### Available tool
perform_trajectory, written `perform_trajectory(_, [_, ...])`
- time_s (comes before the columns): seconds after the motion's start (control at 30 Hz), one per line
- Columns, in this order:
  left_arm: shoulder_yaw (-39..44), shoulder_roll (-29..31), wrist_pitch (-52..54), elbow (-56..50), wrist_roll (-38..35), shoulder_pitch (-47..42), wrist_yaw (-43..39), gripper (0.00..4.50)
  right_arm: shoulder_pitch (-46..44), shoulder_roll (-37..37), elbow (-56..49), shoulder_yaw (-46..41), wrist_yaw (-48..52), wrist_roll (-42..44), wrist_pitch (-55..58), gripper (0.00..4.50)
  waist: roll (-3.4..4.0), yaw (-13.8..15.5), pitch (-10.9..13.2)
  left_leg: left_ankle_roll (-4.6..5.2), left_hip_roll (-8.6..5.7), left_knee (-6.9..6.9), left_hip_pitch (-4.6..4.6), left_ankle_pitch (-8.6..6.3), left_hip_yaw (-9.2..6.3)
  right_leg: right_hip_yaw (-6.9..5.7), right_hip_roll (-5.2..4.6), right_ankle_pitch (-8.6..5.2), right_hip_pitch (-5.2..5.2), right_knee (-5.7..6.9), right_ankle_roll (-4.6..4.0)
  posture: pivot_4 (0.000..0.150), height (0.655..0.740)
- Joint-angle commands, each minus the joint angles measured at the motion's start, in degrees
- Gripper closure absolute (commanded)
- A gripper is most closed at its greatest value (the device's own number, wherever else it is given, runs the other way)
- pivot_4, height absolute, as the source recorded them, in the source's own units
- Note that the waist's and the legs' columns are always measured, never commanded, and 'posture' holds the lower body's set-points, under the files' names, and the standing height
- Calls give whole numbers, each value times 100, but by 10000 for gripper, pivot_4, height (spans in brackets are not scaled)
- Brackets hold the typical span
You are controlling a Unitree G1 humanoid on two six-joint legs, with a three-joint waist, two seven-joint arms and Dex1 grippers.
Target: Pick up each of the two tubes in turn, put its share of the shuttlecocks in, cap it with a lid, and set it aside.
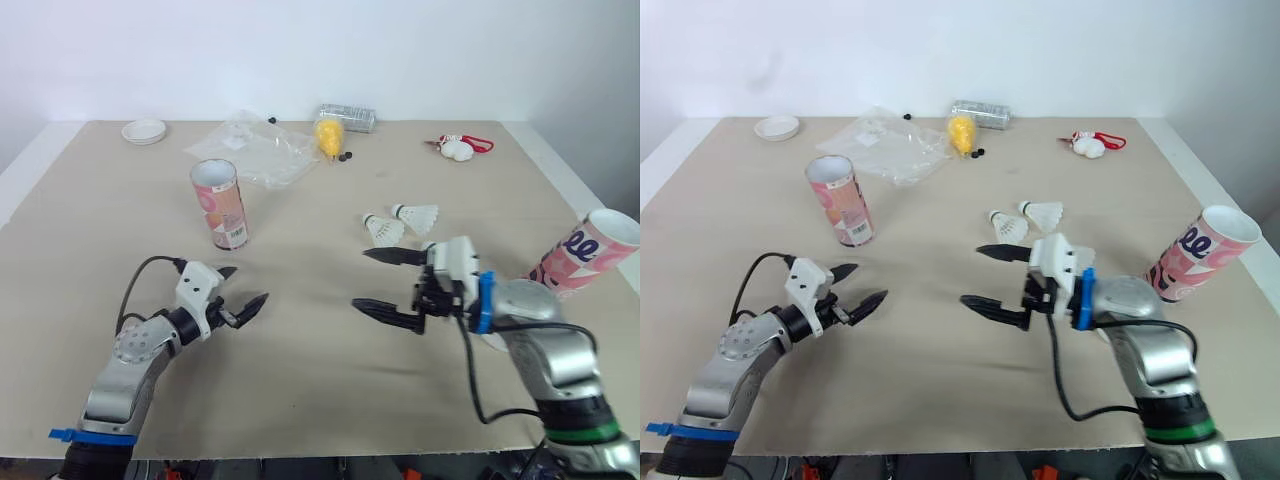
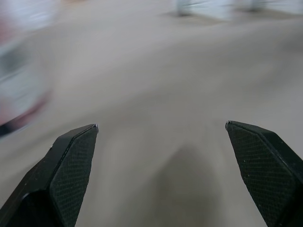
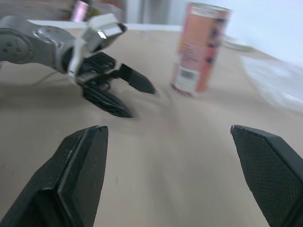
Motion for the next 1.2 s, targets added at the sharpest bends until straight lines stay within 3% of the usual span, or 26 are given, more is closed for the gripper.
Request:
perform_trajectory(0.03, [292, -184, 248, -492, -27, 195, 611, 0, -505, 325, 411, 382, 167, -234, -283, 510, -3, -14, 2, -2, 0, 0, 0, -1, 0, 0, 0, 5, -1, -1, -9, 1500, 7400])
perform_trajectory(0.23, [659, -511, 460, -433, 66, -31, 1512, 0, -1114, 727, 1201, 707, 134, -644, -542, 510, -5, -22, 3, -6, 1, 0, 5, 3, -7, -6, 5, 20, -1, 3, -27, 1500, 7400])
perform_trajectory(0.43, [693, -670, 424, -46, 215, -424, 1911, 0, -1274, 888, 1469, 828, 105, -850, -643, 510, -5, -27, 3, -24, 1, 1, 7, 18, -7, -6, 6, 26, 0, 3, -14, 1500, 7400])
perform_trajectory(1.2, [355, -517, -583, 3381, 662, -2534, 1242, 0, -1625, 1233, 1715, 745, -421, -1098, -388, 510, -5, -35, 2, -31, 1, -4, 7, 24, -11, -7, 10, 31, -2, 6, -15, 1500, 7400])
